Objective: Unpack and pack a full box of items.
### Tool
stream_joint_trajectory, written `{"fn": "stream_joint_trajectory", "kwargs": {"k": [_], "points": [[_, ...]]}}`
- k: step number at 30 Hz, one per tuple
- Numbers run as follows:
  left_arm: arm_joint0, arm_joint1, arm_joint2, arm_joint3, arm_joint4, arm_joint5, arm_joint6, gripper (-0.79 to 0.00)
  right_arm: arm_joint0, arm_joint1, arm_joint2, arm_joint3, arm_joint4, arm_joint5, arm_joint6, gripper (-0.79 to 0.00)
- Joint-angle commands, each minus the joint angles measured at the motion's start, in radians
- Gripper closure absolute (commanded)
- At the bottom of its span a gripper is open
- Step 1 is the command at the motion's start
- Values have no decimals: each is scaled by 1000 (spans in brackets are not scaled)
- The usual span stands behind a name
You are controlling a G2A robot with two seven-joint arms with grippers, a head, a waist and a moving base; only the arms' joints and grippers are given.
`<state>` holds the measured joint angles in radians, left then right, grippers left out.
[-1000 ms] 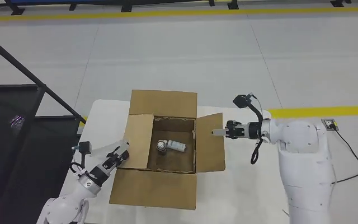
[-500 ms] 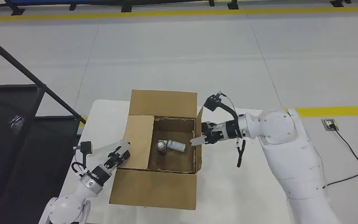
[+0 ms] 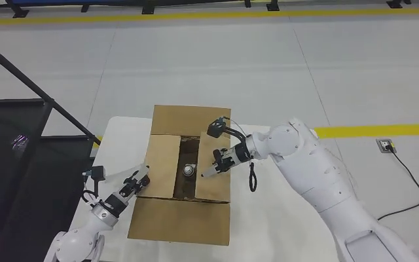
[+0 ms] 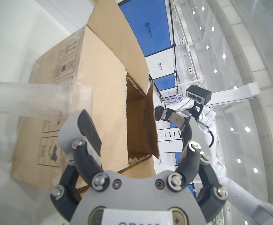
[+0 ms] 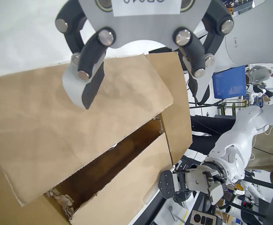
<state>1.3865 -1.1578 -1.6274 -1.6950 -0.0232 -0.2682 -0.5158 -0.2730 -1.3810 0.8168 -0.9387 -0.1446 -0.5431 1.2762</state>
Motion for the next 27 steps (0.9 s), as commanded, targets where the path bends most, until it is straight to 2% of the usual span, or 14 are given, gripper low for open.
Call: {"fn": "stream_joint_trajectory", "kwargs": {"k": [1,9,16,18,20,22,27], "points": [[0,1,0,0,0,0,0,-785,18,-12,-25,37,3,-11,-13,-785],[-1,4,-2,1,-18,3,-13,-785,67,-51,-95,142,7,-53,-53,-785],[10,10,-36,-25,-38,-11,-24,-785,87,-61,-116,169,0,-97,-96,-785],[20,13,-65,-38,-58,-16,-30,-785,96,-56,-103,167,-13,-96,-125,-785],[31,16,-101,-48,-94,-14,-43,-785,104,-50,-89,162,-63,-23,-195,-785],[44,21,-142,-53,-148,-7,-73,-785,96,-44,-79,126,-86,2,-230,-785],[88,36,-265,-38,-284,-10,-210,-785,92,-34,-59,102,-103,16,-248,-785]]}}
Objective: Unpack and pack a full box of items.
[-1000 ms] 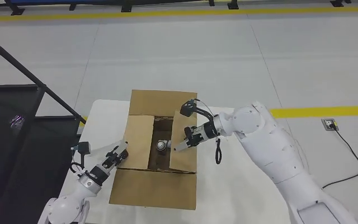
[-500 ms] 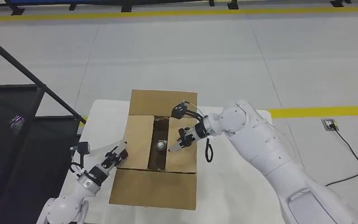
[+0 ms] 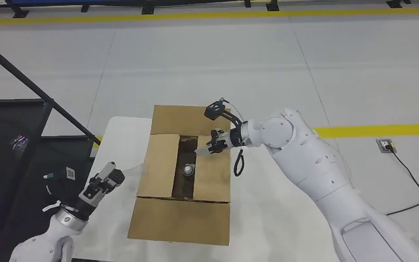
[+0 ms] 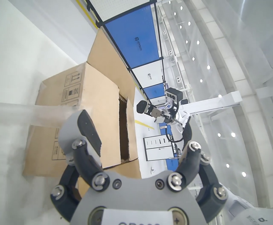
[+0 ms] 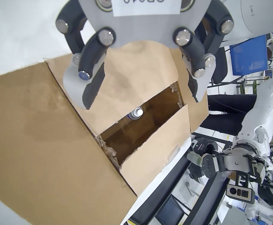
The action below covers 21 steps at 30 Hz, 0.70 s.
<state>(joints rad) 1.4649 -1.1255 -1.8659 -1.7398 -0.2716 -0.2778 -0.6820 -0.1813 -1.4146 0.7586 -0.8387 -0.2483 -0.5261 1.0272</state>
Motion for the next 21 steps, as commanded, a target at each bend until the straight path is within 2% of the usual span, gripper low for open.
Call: {"fn": "stream_joint_trajectory", "kwargs": {"k": [1,3,7,10,12,14,18,21], "points": [[20,8,-49,16,-58,6,-100,-785,0,0,-1,2,1,-1,1,-785],[38,20,-93,36,-84,-8,-245,-785,0,0,-1,2,1,-1,1,-785],[56,39,-145,102,-127,14,-445,-785,-11,0,0,-3,-3,12,-20,-785],[54,51,-146,140,-123,33,-568,-785,-27,6,41,14,36,38,-104,-785],[45,59,-132,163,-114,27,-648,-785,-32,13,78,44,11,115,-240,-785],[27,66,-116,195,-96,21,-701,-785,-53,15,96,35,-12,177,-358,-785],[-11,78,-72,250,-69,25,-793,-785,-67,24,133,63,-31,250,-447,-785],[-38,83,-41,281,-60,24,-812,-785,-61,23,148,109,-25,286,-475,-785]]}}
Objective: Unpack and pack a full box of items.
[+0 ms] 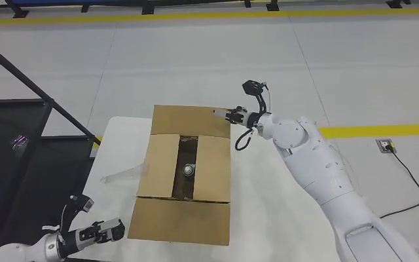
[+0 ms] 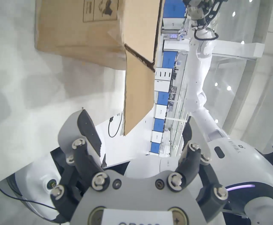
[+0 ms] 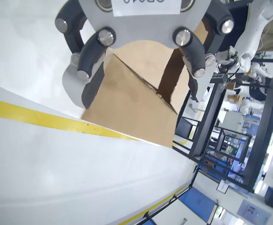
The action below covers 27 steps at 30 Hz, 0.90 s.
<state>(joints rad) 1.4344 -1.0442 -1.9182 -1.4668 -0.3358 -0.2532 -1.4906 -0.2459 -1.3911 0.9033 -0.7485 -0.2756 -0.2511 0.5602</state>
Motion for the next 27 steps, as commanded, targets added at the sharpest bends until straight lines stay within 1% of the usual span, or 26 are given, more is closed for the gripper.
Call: {"fn": "stream_joint_trajectory", "kwargs": {"k": [1,2,7,14,21,27], "points": [[-14,3,22,14,6,-3,-9,-785,6,-2,7,34,7,14,-20,-785],[-19,4,31,20,4,-4,-9,-785,9,-4,9,57,14,17,-20,-785],[-32,8,66,23,-17,-7,-10,-785,42,-20,18,182,91,-45,43,-785],[-22,12,82,-8,-103,14,0,-785,79,-63,-6,323,155,-122,73,-785],[-6,18,88,-39,-142,27,23,-785,105,-108,-20,406,218,-182,113,-785],[8,20,93,-63,-187,35,63,-785,121,-132,-7,462,288,-249,167,-785]]}}
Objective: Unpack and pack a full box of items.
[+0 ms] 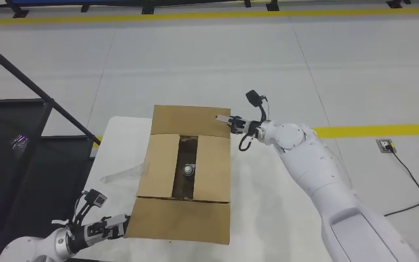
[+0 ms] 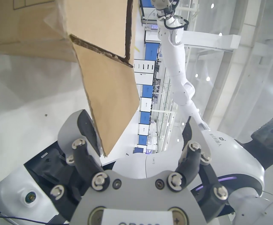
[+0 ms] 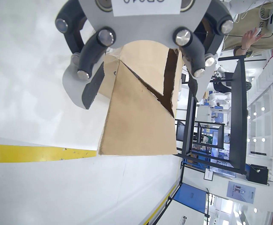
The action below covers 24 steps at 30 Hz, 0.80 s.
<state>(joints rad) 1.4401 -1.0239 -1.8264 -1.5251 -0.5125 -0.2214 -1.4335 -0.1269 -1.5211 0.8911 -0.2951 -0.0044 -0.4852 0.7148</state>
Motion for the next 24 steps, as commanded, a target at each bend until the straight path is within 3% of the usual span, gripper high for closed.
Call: {"fn": "stream_joint_trajectory", "kwargs": {"k": [1,10,19,24], "points": [[4,0,1,-9,-22,7,14,-785,4,-4,12,17,36,-33,32,-785],[-6,0,11,-32,-164,71,74,-785,20,3,73,67,173,-170,210,-785],[-24,-8,51,-73,-137,61,311,-785,24,24,121,58,258,-267,345,-785],[-31,-13,83,-100,-76,36,434,-785,5,36,124,-30,295,-230,390,-785]]}}
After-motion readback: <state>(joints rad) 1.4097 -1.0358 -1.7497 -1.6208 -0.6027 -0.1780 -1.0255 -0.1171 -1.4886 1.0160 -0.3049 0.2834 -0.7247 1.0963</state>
